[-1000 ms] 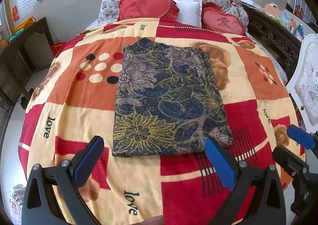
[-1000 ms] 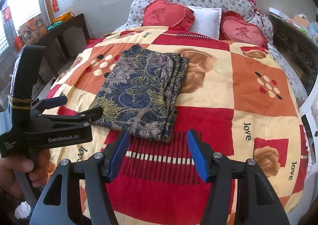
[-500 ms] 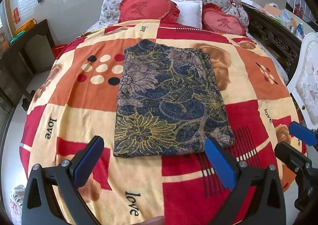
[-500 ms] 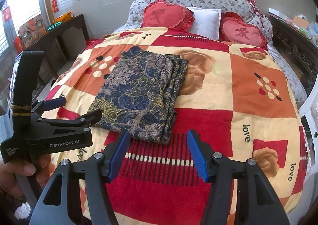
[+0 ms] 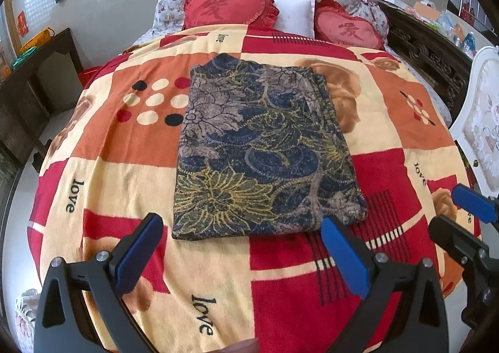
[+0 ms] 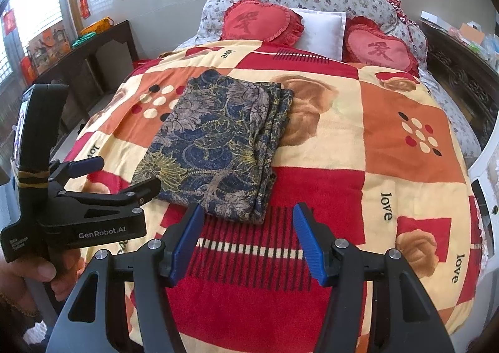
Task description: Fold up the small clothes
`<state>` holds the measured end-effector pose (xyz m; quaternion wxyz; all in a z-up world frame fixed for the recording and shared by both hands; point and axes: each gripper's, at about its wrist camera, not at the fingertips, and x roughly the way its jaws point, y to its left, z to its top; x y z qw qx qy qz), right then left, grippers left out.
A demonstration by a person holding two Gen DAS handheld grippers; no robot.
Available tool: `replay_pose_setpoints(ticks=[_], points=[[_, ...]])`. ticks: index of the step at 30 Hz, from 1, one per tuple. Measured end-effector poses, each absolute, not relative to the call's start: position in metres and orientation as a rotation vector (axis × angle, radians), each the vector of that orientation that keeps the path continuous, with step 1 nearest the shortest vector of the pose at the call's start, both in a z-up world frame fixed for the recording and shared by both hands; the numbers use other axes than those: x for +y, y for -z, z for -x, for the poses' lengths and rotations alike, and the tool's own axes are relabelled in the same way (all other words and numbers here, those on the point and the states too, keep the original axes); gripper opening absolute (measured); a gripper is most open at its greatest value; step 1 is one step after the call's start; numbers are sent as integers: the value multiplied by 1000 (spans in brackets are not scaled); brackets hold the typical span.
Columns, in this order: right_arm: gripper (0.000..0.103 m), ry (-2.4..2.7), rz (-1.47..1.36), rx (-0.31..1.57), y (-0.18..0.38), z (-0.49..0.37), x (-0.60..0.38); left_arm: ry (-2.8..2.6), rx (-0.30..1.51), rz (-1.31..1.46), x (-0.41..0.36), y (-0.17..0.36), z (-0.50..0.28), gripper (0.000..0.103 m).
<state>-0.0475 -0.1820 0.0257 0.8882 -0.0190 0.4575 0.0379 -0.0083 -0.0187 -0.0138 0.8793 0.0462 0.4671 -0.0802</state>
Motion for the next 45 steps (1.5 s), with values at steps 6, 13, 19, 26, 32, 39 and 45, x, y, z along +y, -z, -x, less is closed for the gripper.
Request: replay_pose_setpoints(ticks=[6,13,19,26,32,39,45], points=[[72,-79,36,957,-23,47,-181,164,975,-93,-18,16,8,103],[72,6,75,956,-22,43,-177,163,977,-94,-16,18,8,103],[72,77,125,956,-20,44,-162,156,987,-102,-16,23,10,103],[72,115,174,941,-19,46,-155,150,984,-106,-16,24,10,103],[72,158,200,903,-25,50,-156,150,985,-112,-16,24,9,103],[72,280,265,909,-20,51,-168,151,987,-118,-20,25,10,103],[72,304,253,945,-12,52,-181,159,988,-118,-24,27,10,103]])
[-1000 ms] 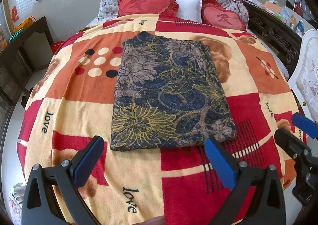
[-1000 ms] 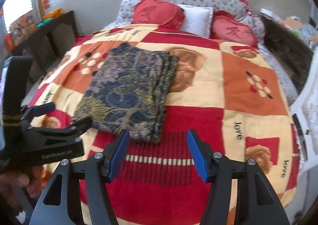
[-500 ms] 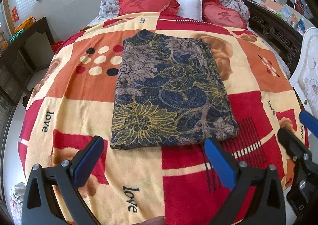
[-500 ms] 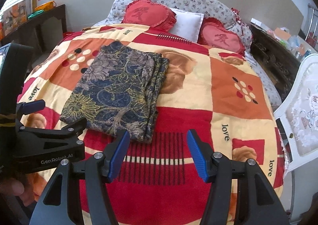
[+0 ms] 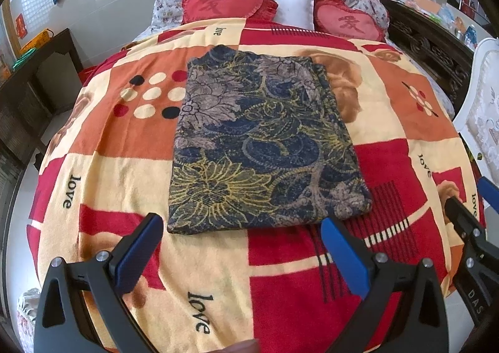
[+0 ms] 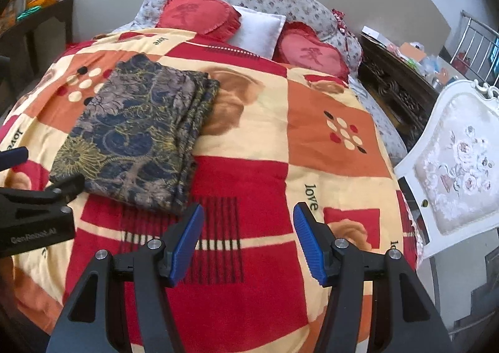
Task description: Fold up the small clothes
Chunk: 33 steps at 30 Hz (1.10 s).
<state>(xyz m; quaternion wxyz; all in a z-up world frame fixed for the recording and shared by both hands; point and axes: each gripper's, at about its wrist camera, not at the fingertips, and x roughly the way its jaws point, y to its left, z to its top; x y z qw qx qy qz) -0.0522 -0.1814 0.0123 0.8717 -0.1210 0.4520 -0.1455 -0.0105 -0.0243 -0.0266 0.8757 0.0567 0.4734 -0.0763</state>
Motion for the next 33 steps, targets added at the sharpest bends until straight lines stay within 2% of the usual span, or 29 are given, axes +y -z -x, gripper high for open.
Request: replay_pose_setpoints(ticks=[13,19,24,33], points=[[72,283,232,956,-10,50,-179,150,996,-108,-18,29,7,103],[72,-86,-59,889,-29,55,-179,143,998,-96,-13,27,5,103],[72,-160,-42,793,-41,62,-174,131,1000,-96,-9,27,5,103],[72,-151,-35,805,-41,59,-182,132,996,-93,-9,25,5,103]])
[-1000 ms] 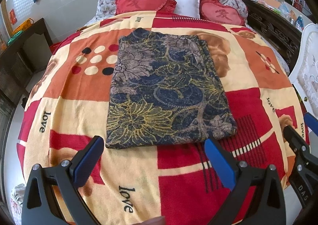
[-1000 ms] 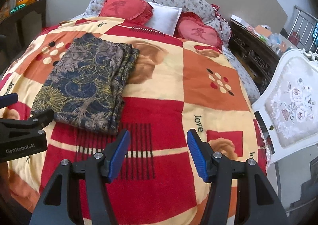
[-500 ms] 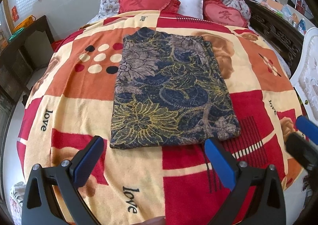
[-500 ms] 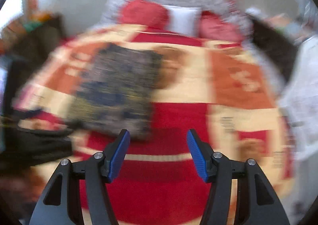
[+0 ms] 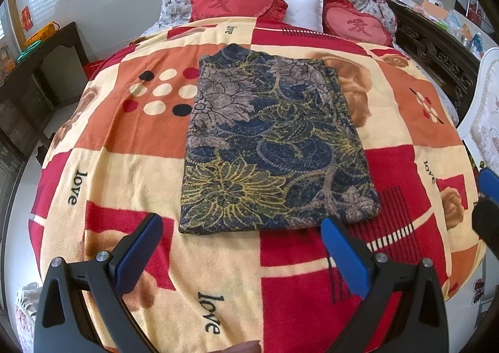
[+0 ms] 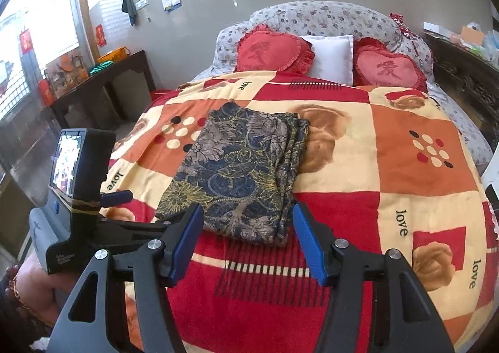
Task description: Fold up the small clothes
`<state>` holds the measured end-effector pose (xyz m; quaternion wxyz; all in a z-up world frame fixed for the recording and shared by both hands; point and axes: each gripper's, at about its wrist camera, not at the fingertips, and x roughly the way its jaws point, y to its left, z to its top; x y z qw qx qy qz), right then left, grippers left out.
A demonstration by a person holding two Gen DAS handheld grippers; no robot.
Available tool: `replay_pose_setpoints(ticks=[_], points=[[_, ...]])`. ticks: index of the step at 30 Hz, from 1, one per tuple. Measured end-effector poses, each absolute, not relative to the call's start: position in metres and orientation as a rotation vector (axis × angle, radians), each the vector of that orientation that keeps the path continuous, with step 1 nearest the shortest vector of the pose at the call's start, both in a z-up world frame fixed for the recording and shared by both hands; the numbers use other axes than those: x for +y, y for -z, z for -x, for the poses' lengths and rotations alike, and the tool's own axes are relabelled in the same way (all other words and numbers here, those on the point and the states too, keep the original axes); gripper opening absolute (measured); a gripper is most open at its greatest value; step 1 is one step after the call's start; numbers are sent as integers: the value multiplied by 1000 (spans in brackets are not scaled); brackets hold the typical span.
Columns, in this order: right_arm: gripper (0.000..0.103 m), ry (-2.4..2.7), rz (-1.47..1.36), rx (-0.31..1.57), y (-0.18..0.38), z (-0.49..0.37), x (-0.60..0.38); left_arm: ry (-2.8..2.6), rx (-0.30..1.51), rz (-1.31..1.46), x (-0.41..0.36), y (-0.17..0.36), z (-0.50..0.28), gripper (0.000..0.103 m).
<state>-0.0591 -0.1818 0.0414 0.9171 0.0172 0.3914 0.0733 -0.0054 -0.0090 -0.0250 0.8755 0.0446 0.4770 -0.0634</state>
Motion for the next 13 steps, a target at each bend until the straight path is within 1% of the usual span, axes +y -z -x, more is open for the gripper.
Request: replay_pose_setpoints(ticks=[8,13], points=[[72,-159,-17,797,-44,61,-178,147,993,-81,-10,23,4,103],[72,-163,-11,791,-47,60,-178,188,961,-70,-14,16,10,103]])
